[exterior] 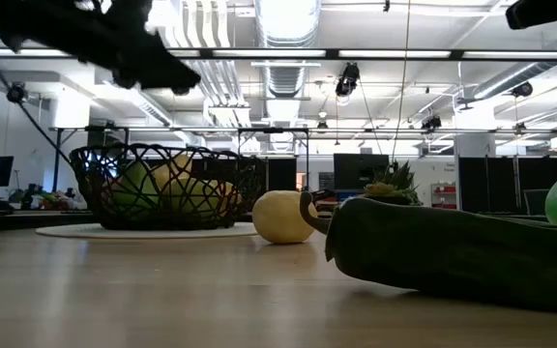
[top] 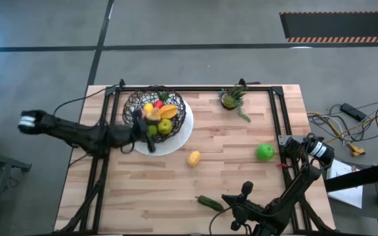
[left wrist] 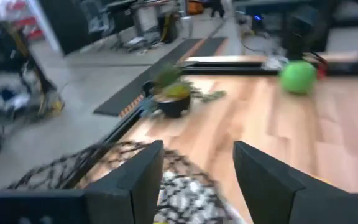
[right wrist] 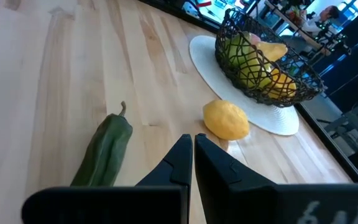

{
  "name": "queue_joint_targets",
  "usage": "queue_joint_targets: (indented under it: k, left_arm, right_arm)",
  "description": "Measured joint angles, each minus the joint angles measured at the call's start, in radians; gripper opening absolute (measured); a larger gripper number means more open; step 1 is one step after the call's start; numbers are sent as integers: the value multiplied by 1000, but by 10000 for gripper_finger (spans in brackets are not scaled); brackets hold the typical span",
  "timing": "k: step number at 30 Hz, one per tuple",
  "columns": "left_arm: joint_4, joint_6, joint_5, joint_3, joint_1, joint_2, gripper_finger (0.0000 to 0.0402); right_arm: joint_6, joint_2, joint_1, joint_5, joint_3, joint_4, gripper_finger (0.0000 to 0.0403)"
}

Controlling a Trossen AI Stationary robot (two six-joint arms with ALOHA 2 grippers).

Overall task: Build produce basket
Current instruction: Put the yellow lemon into the wire basket

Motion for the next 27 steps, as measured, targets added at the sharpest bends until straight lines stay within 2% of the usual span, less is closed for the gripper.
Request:
queue_joint_targets:
  k: [3,7,9,11,14,16,20,25,27]
  left_arm:
    - [-9,71,-160,52,-179,92,166]
    - [-10,83,-420,155,-370,303,150]
    - [-9,81,-469,227,-418,424,143]
    - [-10,77,-471,310,-435,541,137]
    - [-15,-8,-471,444,-429,700,135]
    - [-69,-78,-457,540,-414,786,139]
    - [-312,-226,-291,729,-363,917,164]
    - [-553,-435,-27,887,-269,1026,237]
    - [-583,-472,9,901,-234,1059,272]
  right_arm:
    - [2,-1,2,-12,0,-14,9]
    - [37,-9,2,-28,5,-61,9]
    - [42,-9,1,-26,6,-71,9]
    - [42,-9,1,-26,6,-70,9]
    - [42,-9,1,-26,6,-69,9]
    - [44,-9,1,-26,6,-68,9]
    - [64,-9,1,-26,6,-68,9]
    - [93,-9,1,-31,6,-68,9]
    - [96,-9,2,-32,5,-68,9]
